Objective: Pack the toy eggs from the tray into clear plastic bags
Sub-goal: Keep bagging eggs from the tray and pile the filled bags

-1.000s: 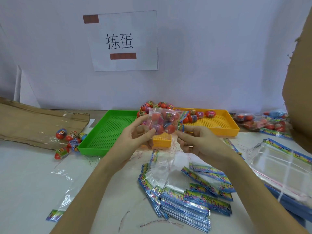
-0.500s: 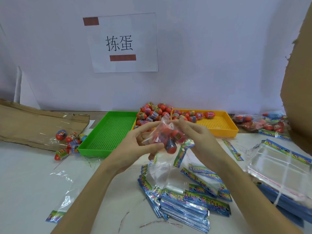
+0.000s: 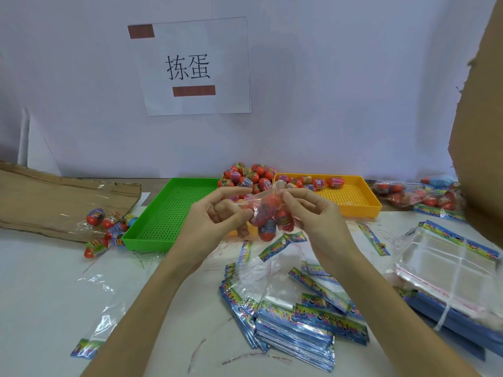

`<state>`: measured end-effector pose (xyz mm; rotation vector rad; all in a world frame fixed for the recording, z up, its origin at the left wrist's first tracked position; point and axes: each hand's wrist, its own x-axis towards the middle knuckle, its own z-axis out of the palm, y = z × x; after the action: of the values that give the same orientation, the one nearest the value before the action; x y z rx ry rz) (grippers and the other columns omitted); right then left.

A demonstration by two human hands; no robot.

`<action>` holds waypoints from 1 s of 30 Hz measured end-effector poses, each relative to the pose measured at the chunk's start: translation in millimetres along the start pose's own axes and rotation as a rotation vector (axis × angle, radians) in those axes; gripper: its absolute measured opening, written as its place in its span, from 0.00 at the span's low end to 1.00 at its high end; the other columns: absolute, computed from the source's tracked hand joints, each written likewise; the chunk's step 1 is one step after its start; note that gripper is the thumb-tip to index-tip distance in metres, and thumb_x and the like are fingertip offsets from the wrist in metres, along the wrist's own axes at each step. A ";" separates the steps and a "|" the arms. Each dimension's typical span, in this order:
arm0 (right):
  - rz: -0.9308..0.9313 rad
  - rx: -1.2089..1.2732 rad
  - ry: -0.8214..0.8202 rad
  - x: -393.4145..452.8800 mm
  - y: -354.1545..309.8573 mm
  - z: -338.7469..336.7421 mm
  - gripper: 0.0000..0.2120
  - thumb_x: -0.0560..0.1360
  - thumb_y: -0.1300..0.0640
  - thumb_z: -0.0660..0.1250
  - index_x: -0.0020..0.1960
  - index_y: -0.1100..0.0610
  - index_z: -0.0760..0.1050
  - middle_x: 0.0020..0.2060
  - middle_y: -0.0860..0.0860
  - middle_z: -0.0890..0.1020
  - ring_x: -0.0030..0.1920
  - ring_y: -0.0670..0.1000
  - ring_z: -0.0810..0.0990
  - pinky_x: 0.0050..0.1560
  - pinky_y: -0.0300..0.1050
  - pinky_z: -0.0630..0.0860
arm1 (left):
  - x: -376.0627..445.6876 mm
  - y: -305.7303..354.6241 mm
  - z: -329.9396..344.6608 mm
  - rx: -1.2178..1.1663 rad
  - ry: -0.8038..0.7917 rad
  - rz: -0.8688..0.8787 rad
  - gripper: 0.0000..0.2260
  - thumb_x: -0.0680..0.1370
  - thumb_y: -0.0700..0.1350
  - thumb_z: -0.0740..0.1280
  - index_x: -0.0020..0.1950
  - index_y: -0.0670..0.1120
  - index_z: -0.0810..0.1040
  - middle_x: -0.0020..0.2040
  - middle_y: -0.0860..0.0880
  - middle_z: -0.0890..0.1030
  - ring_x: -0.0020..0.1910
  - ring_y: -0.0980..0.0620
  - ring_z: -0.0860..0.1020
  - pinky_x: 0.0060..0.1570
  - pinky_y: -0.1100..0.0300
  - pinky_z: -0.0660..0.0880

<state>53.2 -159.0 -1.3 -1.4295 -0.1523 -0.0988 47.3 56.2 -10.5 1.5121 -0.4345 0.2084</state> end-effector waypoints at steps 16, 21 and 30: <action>0.028 -0.054 -0.093 7.0 8.2 -14.1 0.12 0.81 0.54 0.70 0.64 0.52 0.81 0.48 0.55 0.88 0.51 0.56 0.87 0.52 0.49 0.85 | -11.7 -8.7 32.8 0.889 -0.085 0.611 0.18 0.76 0.59 0.77 0.63 0.55 0.86 0.53 0.51 0.76 0.54 0.53 0.72 0.59 0.50 0.71; 0.015 -0.140 -0.256 5.7 0.5 -15.4 0.12 0.81 0.55 0.69 0.64 0.51 0.82 0.51 0.56 0.88 0.53 0.55 0.87 0.58 0.52 0.83 | -6.3 0.9 34.2 0.657 0.272 0.208 0.25 0.81 0.60 0.70 0.75 0.50 0.75 0.65 0.50 0.72 0.66 0.55 0.72 0.68 0.59 0.70; 0.046 -0.116 -0.230 1.0 1.2 -7.3 0.14 0.82 0.51 0.67 0.56 0.58 0.87 0.48 0.55 0.89 0.52 0.55 0.87 0.54 0.45 0.84 | 2.2 -1.9 10.1 -0.216 0.210 -0.243 0.11 0.67 0.50 0.81 0.40 0.45 0.86 0.44 0.43 0.85 0.45 0.49 0.83 0.53 0.53 0.83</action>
<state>54.7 -166.0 -3.2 -1.5574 -0.3064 0.0968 48.5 45.8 -11.4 1.3012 -0.0993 0.1226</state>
